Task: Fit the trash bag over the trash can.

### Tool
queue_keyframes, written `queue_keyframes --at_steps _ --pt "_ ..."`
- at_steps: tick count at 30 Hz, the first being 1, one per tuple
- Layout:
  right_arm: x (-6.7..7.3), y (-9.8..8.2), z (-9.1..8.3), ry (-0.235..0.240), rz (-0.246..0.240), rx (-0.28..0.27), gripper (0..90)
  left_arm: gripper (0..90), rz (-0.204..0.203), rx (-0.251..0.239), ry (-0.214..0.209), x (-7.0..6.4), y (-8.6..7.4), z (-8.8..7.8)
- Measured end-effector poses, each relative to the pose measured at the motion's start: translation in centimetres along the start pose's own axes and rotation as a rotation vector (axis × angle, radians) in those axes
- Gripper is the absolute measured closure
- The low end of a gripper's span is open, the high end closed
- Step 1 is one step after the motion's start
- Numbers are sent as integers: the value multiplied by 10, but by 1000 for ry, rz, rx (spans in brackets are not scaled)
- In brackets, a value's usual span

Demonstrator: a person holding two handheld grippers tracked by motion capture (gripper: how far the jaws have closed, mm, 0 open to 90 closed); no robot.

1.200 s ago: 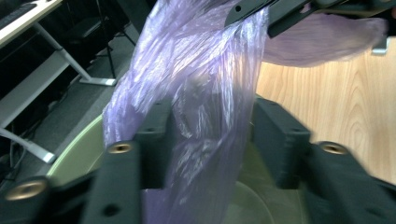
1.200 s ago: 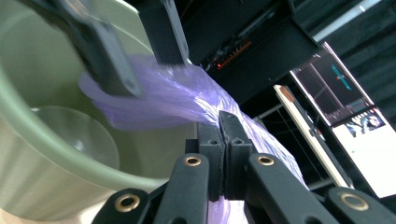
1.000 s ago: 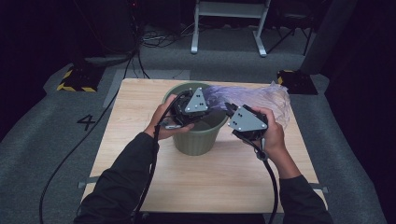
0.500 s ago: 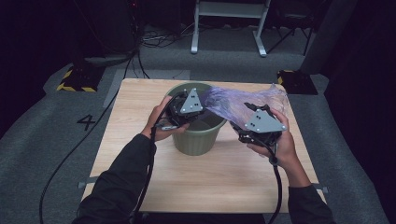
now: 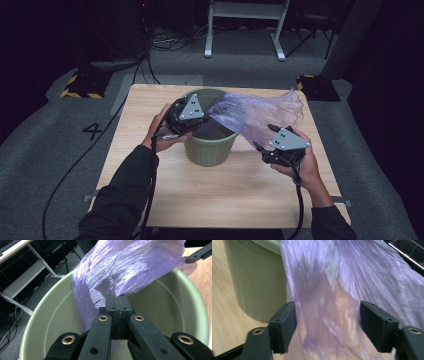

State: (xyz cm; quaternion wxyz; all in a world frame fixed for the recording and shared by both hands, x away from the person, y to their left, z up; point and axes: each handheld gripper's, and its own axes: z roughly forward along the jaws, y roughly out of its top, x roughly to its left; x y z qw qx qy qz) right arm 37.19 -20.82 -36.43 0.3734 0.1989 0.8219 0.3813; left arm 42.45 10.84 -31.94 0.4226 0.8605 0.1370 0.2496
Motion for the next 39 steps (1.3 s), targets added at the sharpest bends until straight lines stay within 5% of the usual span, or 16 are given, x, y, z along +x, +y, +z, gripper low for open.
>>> queue_keyframes --at_steps 5,10,17,24,27,32,36,39 --pt "7 -5 7 9 -22 8 682 900 -14 -3 -12 0 -5 1" --pt "7 -2 5 -8 -35 -37 873 900 -24 -11 -15 2 -9 -1" --pt "-2 5 -6 -65 -22 -93 899 757 -53 -28 -28 3 -13 -5" --pt "-13 20 -17 -124 -45 -107 900 324 -106 -60 -37 2 -7 -10" --pt "-15 29 -20 -138 -64 -112 900 264 -101 -104 -35 -1 -1 -12" --pt "-11 46 -17 -129 -113 -117 900 252 -71 -117 -61 -11 20 -3" --pt "-3 60 -13 -112 -156 -121 900 304 -18 -74 -32 -20 32 6" --pt "2 67 -10 -98 -178 -122 899 490 19 -55 -30 -24 35 8"
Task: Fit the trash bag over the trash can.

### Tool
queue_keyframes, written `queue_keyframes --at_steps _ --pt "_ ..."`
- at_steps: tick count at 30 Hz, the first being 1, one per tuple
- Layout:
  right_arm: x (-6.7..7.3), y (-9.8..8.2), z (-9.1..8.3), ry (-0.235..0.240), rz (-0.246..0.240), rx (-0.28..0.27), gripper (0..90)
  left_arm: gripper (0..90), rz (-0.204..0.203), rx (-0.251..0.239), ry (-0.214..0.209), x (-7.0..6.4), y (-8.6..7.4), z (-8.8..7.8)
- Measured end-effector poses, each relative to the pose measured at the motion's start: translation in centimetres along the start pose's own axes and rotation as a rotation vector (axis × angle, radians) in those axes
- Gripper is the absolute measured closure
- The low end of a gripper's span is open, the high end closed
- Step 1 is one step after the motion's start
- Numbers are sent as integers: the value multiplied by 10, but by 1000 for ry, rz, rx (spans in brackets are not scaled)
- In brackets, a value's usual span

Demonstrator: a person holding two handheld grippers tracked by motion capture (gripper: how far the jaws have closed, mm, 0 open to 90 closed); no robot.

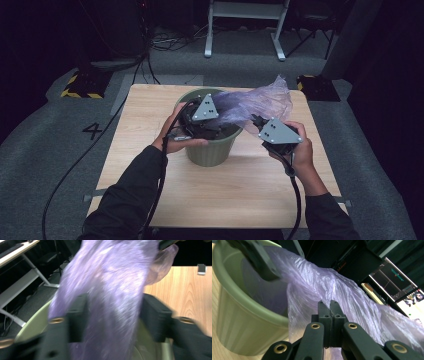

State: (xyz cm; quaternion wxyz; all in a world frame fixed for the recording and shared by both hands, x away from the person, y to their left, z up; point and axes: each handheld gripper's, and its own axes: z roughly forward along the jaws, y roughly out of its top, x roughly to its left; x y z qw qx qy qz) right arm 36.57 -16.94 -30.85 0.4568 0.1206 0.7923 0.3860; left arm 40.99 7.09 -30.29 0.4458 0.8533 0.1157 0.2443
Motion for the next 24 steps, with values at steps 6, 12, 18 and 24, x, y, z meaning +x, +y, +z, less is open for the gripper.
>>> queue_keyframes --at_steps 6,12,18,24 --pt "4 8 -2 38 8 -26 844 869 40 22 6 0 -6 -4" --pt "3 4 -8 105 51 -45 716 890 32 34 0 3 -16 -13" --pt "-1 -1 -20 121 123 -96 460 892 0 30 8 9 -27 -22" --pt "-7 -9 -36 118 156 -112 376 892 -25 9 3 13 -37 -32"
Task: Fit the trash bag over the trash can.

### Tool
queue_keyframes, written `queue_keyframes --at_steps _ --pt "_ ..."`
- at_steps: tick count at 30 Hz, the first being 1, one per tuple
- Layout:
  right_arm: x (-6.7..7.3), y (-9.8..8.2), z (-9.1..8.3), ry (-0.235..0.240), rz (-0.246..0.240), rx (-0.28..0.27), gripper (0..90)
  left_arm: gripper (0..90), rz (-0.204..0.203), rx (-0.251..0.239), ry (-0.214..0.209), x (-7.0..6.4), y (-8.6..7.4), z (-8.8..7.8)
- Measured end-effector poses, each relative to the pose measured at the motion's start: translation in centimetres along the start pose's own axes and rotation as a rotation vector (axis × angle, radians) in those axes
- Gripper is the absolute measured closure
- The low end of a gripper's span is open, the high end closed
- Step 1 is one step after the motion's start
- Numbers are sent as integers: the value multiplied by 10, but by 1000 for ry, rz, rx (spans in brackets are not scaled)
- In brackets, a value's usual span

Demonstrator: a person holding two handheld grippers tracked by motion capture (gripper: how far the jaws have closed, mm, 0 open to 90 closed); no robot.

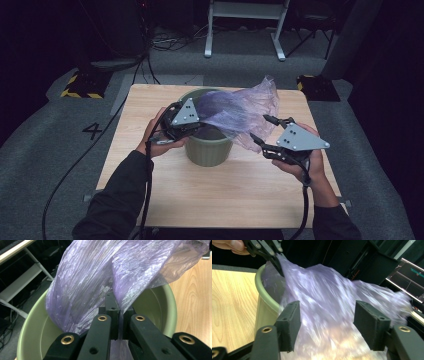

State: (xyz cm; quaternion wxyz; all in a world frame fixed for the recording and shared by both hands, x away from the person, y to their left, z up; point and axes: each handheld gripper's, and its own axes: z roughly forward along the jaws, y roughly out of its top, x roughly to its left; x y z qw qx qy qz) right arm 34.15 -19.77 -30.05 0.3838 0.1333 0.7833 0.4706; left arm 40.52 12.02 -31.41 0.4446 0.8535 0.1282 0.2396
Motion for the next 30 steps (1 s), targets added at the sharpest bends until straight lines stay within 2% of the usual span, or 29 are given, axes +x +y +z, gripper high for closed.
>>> queue_keyframes --at_steps 6,8,9,11,13,16,17,18,21,23,24,26,27,30 --pt "-15 -17 -10 -43 84 0 375 891 -23 -5 1 4 -10 -7" --pt "-20 -22 -10 -27 125 -8 383 889 -22 1 6 5 -11 -8" --pt "-20 -24 -8 -15 139 -5 386 886 -20 -1 4 5 -12 -8" --pt "-19 -24 -2 12 138 1 397 872 -28 -4 5 5 -13 -8" --pt "-16 -22 5 65 133 -2 411 851 -28 -8 8 5 -15 -9" --pt "-11 -16 14 152 134 -19 538 782 -40 -20 5 4 -18 -10" --pt "-9 -13 17 161 127 -20 594 766 -38 -24 5 4 -18 -11" --pt "-8 -10 19 169 113 -19 664 732 -43 -26 11 4 -18 -11" --pt "-4 -3 23 175 79 -26 791 617 -51 -40 13 3 -18 -14" --pt "-2 0 24 171 69 -30 848 462 -71 -37 29 2 -17 -16" --pt "-2 1 24 165 67 -32 881 395 -89 -44 14 2 -17 -17" --pt "-2 3 25 160 59 -32 900 266 -112 -65 11 0 -16 -20" --pt "-2 3 24 160 62 -36 900 228 -116 -76 11 0 -15 -22" --pt "-2 4 24 150 60 -28 900 171 -113 -116 -1 -3 -11 -29"
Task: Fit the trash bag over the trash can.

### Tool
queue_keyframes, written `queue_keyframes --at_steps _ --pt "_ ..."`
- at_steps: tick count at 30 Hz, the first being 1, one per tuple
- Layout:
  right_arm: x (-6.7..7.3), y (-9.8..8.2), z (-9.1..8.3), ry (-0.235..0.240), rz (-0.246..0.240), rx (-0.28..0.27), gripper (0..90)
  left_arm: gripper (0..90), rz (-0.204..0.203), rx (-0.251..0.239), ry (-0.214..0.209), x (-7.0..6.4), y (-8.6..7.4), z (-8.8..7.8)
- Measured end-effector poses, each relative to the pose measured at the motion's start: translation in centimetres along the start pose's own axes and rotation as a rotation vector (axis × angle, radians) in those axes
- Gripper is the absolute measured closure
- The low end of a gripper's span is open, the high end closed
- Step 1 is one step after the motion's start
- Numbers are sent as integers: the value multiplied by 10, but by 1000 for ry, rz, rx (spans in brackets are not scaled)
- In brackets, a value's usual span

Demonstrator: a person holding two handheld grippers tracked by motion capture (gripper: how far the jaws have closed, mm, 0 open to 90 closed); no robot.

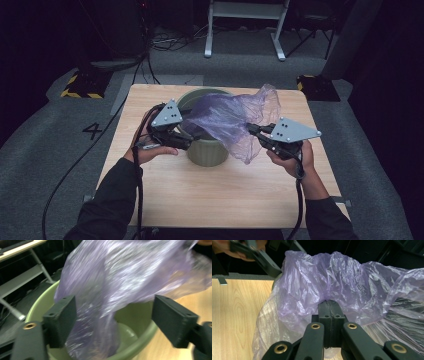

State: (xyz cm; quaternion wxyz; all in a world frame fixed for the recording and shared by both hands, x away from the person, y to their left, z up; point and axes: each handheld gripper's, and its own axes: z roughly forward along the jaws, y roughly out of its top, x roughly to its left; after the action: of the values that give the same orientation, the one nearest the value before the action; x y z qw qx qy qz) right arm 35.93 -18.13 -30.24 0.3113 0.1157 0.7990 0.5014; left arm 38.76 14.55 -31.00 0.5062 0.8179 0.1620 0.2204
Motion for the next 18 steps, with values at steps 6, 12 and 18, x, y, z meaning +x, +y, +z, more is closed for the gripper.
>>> queue_keyframes --at_steps 6,12,18 --pt "0 2 0 -32 -11 13 900 159 44 -28 -21 -13 17 -4" --pt "7 13 5 -16 -43 6 900 221 108 -4 -6 -25 37 12" --pt "12 17 7 9 -51 -5 862 614 171 48 -2 -27 39 23"
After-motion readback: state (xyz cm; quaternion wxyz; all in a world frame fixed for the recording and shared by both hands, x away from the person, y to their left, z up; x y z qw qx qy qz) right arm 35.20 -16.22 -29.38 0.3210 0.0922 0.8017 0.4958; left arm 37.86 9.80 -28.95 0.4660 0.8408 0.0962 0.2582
